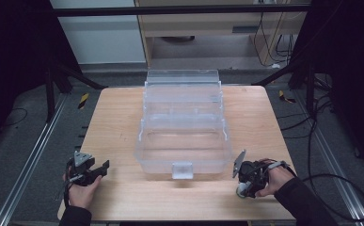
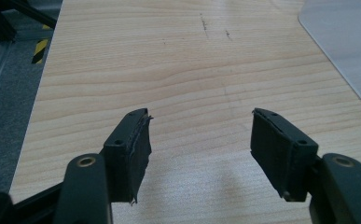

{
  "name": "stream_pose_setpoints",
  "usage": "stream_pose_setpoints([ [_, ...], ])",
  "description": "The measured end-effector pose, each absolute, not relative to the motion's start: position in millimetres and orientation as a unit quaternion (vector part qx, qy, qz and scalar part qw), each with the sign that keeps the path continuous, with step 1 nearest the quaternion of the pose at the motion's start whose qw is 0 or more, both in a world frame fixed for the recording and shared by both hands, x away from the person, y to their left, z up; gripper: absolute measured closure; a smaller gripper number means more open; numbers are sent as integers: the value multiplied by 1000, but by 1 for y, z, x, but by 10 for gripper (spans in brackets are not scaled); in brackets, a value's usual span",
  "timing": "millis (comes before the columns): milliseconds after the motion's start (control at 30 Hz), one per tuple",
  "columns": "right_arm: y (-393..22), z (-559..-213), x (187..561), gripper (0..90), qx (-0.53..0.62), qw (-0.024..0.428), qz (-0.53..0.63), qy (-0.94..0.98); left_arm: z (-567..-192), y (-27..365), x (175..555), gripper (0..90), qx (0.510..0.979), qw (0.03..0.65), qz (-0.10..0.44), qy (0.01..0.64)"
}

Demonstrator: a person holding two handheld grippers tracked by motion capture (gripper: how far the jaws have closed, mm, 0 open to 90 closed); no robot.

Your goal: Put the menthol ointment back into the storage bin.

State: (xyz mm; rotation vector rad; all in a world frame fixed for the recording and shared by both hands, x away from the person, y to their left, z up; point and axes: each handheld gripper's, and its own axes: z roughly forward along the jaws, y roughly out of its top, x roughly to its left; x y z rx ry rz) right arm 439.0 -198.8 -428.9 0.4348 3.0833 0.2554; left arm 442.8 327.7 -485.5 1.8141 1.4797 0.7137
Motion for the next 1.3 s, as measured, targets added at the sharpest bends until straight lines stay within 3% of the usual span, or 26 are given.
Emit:
stream_pose_setpoints([
  [1300,-181,-319,463,504,177,31,151,972,-487,325,445,373,707,338,269,560],
])
